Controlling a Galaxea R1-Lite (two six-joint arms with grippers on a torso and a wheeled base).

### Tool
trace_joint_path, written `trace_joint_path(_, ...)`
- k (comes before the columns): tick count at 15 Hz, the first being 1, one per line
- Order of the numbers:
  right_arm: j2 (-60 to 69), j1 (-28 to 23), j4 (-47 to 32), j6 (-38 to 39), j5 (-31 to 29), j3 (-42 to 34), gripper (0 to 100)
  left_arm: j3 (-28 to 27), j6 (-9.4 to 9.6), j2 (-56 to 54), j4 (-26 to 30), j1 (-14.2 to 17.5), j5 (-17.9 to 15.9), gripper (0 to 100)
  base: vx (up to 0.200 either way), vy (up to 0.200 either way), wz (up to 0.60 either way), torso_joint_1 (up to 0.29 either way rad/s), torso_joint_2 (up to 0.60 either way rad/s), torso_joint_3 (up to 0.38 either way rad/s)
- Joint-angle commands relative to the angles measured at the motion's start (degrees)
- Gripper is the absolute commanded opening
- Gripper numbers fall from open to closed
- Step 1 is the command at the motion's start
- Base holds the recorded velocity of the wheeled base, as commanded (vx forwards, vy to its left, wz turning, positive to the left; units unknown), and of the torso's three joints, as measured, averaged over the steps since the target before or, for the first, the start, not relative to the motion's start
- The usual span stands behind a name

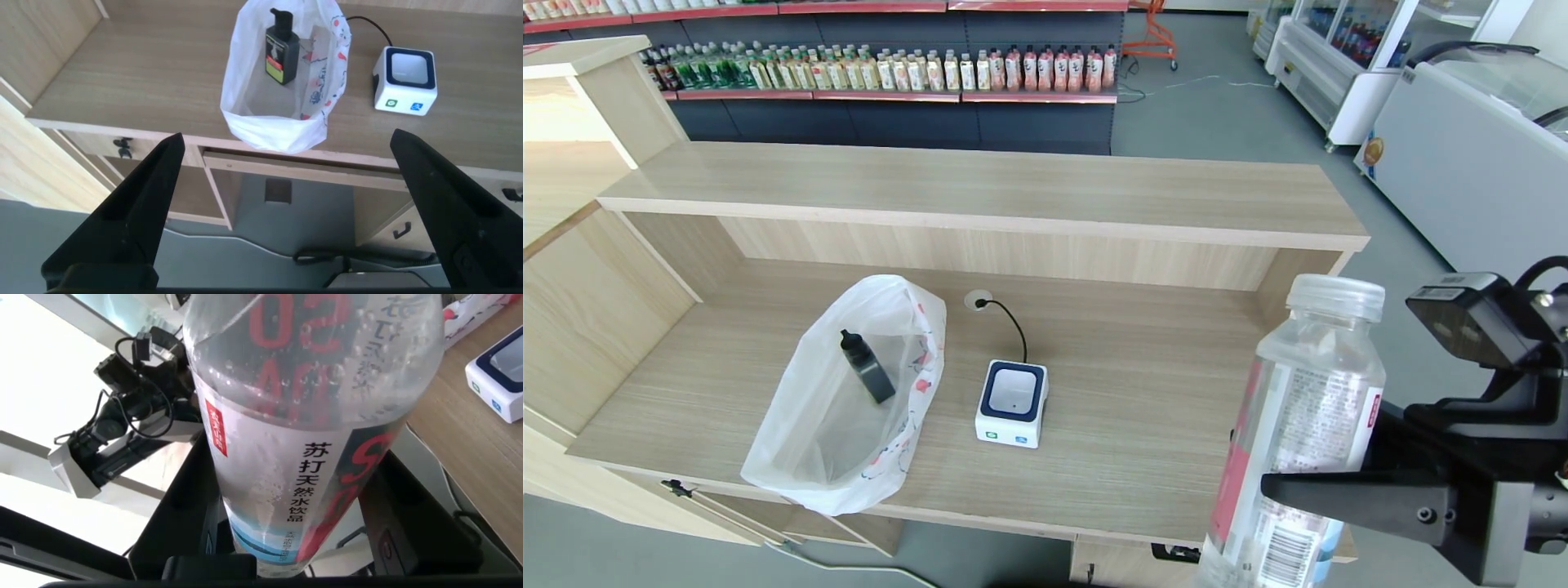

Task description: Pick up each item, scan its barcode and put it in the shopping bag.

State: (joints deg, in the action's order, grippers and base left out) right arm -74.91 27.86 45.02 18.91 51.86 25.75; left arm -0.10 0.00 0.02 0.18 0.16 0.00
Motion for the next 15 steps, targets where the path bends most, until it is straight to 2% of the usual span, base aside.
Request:
trace_joint_path(1,-0.6,0.0,0.0,0.0,0.0,-0.4,0,0.0,0.00,0.0,0.0,0.0,0.0,100,0.000,0.000,0.00,0.000,0.00,0.000)
trace_joint_path(15,-2.3,0.5,0.0,-1.2,-0.2,-1.5,0,0.0,0.00,0.0,0.0,0.0,0.0,100,0.000,0.000,0.00,0.000,0.00,0.000)
